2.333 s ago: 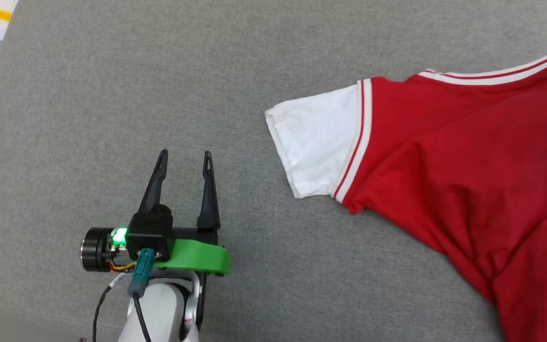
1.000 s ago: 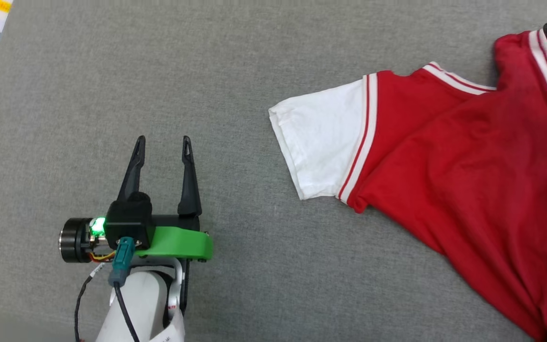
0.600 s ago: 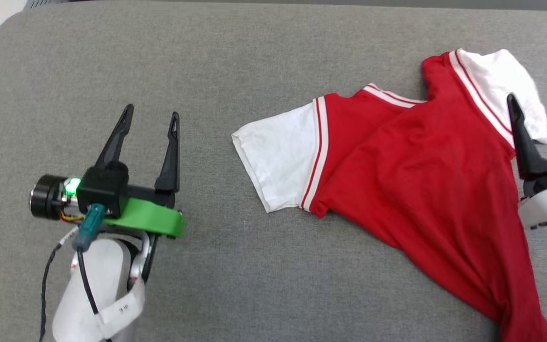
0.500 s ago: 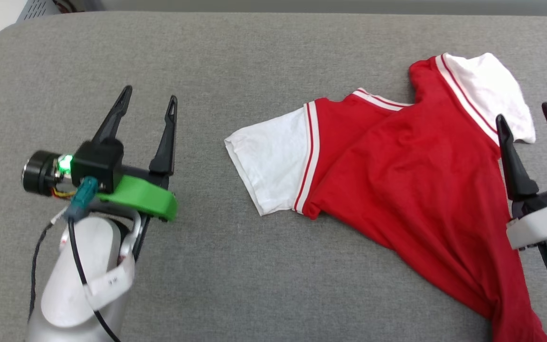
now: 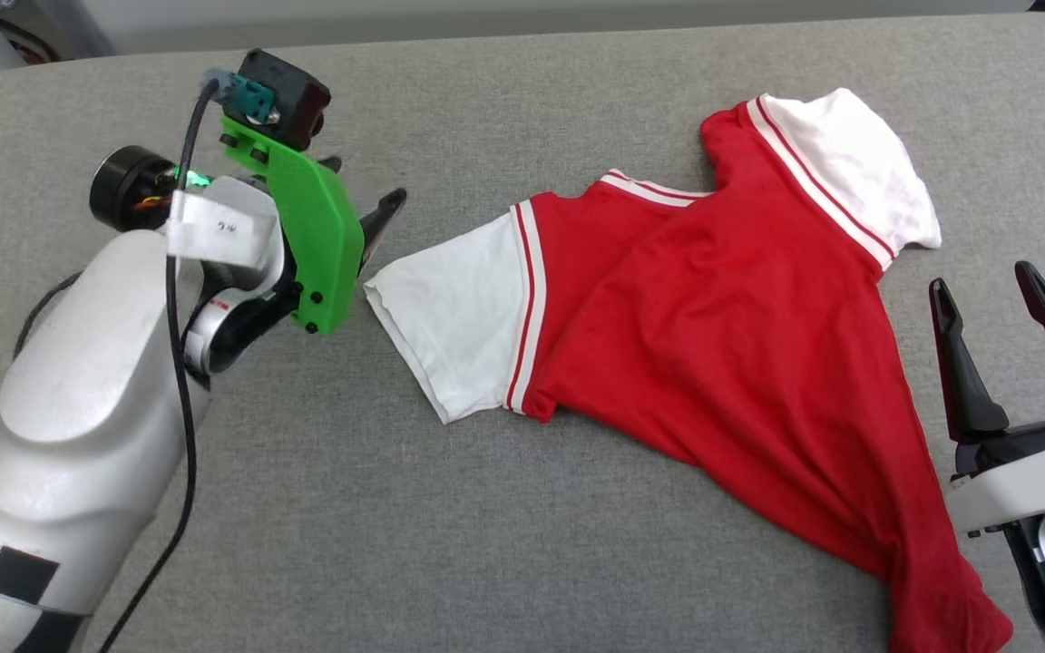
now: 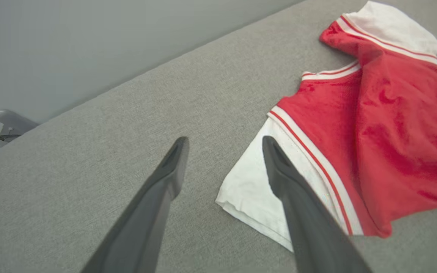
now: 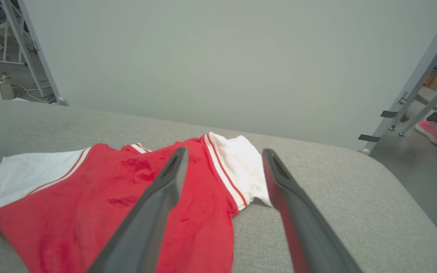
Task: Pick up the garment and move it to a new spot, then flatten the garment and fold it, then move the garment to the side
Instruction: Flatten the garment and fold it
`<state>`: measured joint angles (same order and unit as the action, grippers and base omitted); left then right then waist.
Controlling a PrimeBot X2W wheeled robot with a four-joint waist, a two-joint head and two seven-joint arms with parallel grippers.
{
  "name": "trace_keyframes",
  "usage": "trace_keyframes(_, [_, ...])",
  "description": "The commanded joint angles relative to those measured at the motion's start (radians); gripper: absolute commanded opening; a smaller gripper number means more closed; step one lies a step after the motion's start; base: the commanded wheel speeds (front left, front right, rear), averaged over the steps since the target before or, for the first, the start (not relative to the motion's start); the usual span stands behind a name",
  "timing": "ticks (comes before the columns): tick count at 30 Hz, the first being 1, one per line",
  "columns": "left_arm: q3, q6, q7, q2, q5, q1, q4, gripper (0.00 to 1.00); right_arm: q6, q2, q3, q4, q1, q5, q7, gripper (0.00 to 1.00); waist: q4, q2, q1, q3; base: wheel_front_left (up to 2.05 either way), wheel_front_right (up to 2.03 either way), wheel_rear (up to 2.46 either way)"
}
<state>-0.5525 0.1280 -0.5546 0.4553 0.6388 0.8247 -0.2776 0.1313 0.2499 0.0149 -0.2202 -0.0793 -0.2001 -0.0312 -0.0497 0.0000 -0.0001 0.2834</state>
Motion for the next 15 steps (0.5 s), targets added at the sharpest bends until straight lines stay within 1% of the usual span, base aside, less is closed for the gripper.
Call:
trace_keyframes(1, [-0.045, 0.002, -0.052, 0.028, 0.035, 0.032, -0.019, 1.0, -0.001, -0.006, -0.006, -0.001, 0.004, 0.009, -0.007, 1.0, -0.019, 0.0, 0.0001, 0.019, 0.0, 0.0, 0.0])
trace_keyframes(3, [-0.099, 0.002, -0.107, 0.051, 0.071, 0.064, -0.055, 1.0, -0.001, -0.007, -0.012, 0.002, -0.006, 0.01, -0.009, 1.0, -0.031, 0.0, 0.0001, 0.03, 0.0, 0.0, 0.0])
trace_keyframes(6, [-0.183, 0.003, -0.147, 0.076, 0.089, 0.1, -0.106, 1.0, -0.001, -0.005, -0.027, 0.01, -0.024, 0.009, -0.007, 1.0, -0.051, 0.0, 0.0001, 0.048, 0.0, 0.0, 0.0])
trace_keyframes(8, [-0.227, 0.003, -0.153, 0.081, 0.102, 0.119, -0.141, 1.0, -0.001, -0.005, -0.03, 0.015, -0.036, 0.009, -0.011, 1.0, -0.061, 0.0, 0.0001, 0.06, 0.0, 0.0, 0.0])
trace_keyframes(9, [-0.293, 0.003, -0.149, 0.08, 0.113, 0.14, -0.197, 1.0, -0.001, -0.006, -0.03, 0.023, -0.05, 0.008, -0.016, 1.0, -0.071, 0.0, 0.0001, 0.081, 0.0, 0.0, 0.0])
trace_keyframes(12, [-0.348, 0.003, -0.154, 0.069, 0.14, 0.148, -0.253, 1.0, -0.001, -0.006, -0.035, 0.032, -0.061, 0.008, -0.019, 1.0, -0.079, 0.0, 0.0001, 0.096, 0.0, 0.0, 0.0])
trace_keyframes(15, [-0.418, 0.003, -0.152, 0.072, 0.149, 0.155, -0.296, 1.0, -0.001, -0.003, -0.042, 0.041, -0.074, 0.008, -0.022, 1.0, -0.086, 0.0, 0.0001, 0.107, 0.0, 0.0, 0.0])
